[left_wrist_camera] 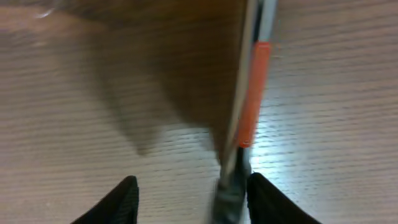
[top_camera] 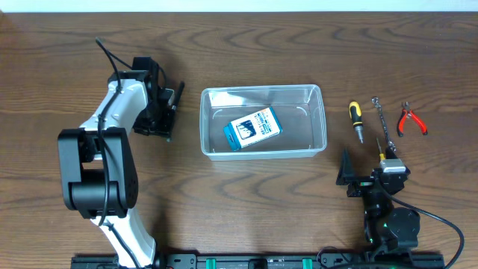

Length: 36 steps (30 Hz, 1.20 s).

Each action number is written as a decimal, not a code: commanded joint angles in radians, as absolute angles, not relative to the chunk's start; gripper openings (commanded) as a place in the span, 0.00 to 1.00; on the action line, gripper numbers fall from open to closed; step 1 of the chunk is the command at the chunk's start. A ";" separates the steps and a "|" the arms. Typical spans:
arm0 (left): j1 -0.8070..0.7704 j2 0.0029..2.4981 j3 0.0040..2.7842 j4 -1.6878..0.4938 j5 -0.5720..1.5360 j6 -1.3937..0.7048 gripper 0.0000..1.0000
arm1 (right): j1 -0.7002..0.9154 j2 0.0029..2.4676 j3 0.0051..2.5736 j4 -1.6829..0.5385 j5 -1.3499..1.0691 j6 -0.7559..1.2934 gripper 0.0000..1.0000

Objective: Pack container
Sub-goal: 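Close the left gripper on the black screwdriver's tip end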

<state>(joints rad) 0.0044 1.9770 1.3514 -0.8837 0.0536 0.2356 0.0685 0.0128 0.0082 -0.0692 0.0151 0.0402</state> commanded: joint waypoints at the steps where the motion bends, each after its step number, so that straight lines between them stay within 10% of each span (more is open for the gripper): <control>1: 0.003 1.987 1.343 -0.887 0.076 0.237 0.43 | 0.058 0.007 0.006 -0.072 0.019 0.029 0.99; 36: 0.003 1.992 1.342 -0.911 0.144 0.237 0.06 | 0.058 0.007 0.006 -0.072 0.019 0.029 0.99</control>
